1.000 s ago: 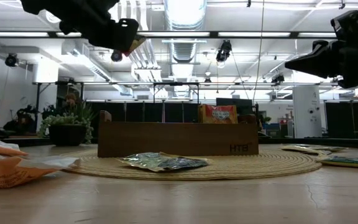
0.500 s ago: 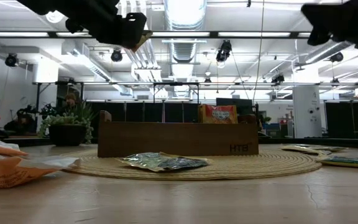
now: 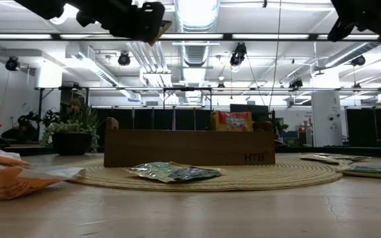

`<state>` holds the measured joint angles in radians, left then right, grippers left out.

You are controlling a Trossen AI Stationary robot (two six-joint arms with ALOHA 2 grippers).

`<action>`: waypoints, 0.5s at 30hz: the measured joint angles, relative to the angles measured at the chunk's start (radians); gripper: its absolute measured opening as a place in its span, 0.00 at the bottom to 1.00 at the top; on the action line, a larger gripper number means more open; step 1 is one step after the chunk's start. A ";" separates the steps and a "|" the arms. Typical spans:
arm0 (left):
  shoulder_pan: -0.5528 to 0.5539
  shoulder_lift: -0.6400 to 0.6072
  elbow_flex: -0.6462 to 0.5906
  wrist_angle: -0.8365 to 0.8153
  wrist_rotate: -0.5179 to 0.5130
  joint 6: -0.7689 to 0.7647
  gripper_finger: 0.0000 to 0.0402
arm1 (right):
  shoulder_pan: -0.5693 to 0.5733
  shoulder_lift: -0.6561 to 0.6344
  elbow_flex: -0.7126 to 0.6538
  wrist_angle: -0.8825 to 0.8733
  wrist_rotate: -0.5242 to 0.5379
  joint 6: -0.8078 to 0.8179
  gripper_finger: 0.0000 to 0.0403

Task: Pick & Place Tea
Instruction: Put the orange tea bag into the right section of the wooden organizer

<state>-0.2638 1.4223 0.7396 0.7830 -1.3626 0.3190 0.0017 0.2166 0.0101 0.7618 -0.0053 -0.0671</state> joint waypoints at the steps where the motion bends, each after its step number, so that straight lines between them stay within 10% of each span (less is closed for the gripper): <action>1: 0.000 0.011 0.012 0.000 -0.001 0.003 0.00 | 0.000 0.028 0.000 0.047 0.031 -0.012 0.02; 15: 0.000 0.191 0.160 0.003 -0.045 0.122 0.00 | 0.000 0.462 0.268 -0.069 0.327 0.012 0.02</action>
<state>-0.2638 1.6136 0.9000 0.7856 -1.4074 0.4406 0.0015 0.6788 0.2782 0.6933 0.3215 -0.0547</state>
